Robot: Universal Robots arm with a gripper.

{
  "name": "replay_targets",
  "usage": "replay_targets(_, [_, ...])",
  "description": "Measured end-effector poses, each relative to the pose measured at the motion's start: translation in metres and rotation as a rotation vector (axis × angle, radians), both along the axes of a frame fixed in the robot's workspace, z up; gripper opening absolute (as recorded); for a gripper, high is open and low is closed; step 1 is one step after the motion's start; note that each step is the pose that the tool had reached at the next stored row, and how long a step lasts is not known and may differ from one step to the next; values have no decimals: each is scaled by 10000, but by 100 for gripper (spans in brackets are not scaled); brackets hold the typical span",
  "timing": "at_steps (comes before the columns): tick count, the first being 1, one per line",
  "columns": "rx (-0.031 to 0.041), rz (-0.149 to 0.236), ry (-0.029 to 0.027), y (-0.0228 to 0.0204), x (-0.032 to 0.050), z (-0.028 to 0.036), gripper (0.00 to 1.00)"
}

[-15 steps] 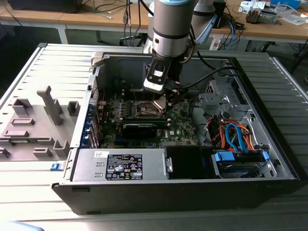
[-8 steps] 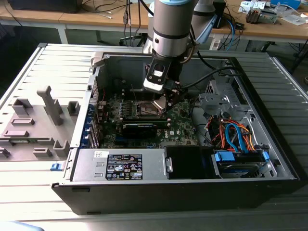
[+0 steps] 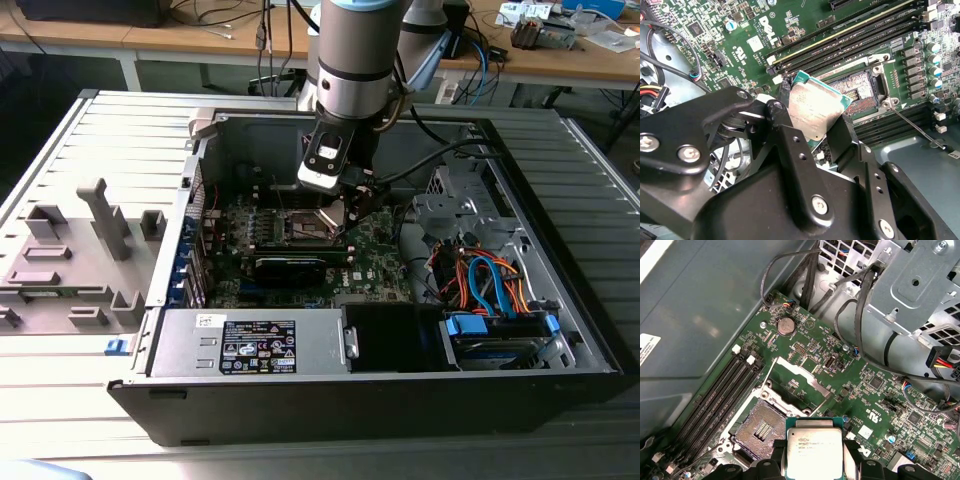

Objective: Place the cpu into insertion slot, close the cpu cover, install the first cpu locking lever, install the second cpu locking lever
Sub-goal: 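Place the cpu into insertion slot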

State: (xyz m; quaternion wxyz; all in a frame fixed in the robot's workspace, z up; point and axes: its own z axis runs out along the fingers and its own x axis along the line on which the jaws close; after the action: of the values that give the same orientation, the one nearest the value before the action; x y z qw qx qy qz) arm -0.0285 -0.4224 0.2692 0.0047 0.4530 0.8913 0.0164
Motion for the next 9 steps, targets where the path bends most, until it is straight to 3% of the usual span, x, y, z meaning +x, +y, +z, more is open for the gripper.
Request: replay_targets(9, [0, -43, 1, 0, 0, 0, 55])
